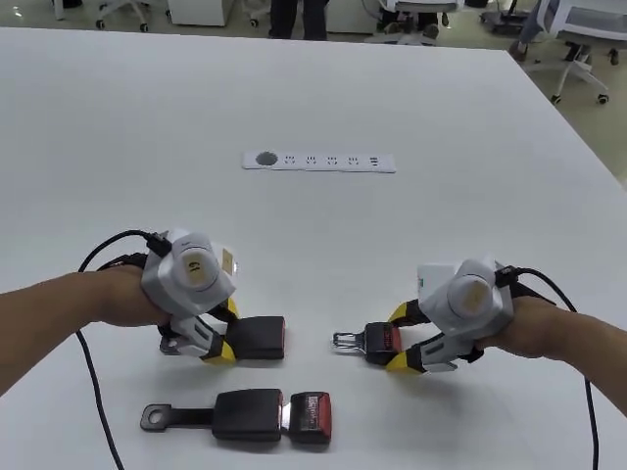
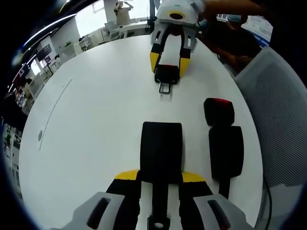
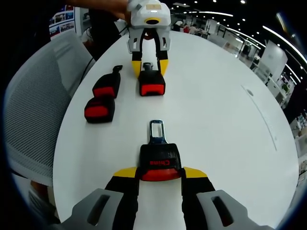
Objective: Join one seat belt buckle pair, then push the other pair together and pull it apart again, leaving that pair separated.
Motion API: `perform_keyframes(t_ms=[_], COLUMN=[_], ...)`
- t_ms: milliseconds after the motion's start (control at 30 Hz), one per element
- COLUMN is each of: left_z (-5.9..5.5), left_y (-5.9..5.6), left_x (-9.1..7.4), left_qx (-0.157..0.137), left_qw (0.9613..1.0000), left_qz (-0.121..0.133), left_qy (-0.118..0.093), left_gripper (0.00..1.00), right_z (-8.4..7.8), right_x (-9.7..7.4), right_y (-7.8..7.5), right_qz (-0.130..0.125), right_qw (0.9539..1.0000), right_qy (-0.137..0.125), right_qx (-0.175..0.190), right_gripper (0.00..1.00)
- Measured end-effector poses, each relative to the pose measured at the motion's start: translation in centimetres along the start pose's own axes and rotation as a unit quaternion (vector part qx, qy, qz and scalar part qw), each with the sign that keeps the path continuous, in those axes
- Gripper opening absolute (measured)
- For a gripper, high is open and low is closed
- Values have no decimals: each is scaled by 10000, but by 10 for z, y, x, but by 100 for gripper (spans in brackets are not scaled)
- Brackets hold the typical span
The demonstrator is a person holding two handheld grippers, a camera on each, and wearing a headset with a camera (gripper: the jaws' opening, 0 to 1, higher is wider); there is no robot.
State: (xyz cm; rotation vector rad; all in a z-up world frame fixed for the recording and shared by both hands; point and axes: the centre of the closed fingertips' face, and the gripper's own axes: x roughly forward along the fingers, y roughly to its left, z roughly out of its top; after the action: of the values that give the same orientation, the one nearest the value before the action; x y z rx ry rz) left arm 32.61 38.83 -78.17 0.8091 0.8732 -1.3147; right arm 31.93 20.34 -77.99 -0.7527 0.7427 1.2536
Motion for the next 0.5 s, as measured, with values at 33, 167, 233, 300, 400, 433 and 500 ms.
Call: perform_keyframes(t_ms=[33, 167, 233, 300, 400, 433, 500], left_z=[1, 1, 1, 0, 0, 0, 0], left_y=[0, -1, 0, 0, 0, -1, -1], left_x=[0, 0, 0, 0, 1, 1, 0], left_qx=[-9, 0, -9, -37, -70, -75, -81], left_qw=[10000, 10000, 10000, 10000, 9999, 9999, 9999], left_qz=[-6, -8, -13, -20, -29, -33, -54], left_qy=[6, 50, 69, 74, 73, 74, 81], left_gripper=[31, 31, 31, 31, 31, 31, 31], right_z=[0, 1, 2, 2, 3, 4, 5], right_x=[0, -2, -2, -2, -2, -2, -1], right_y=[0, 0, 0, -1, 0, 0, -1], right_qz=[0, -9, -10, -14, -16, -18, -14], right_qw=[10000, 10000, 10000, 10000, 10000, 10000, 10000], right_qy=[5, 26, 33, 36, 31, 28, 21], right_qx=[-8, -36, -50, -61, -69, -74, -79], right_gripper=[31, 31, 31, 31, 31, 31, 31])
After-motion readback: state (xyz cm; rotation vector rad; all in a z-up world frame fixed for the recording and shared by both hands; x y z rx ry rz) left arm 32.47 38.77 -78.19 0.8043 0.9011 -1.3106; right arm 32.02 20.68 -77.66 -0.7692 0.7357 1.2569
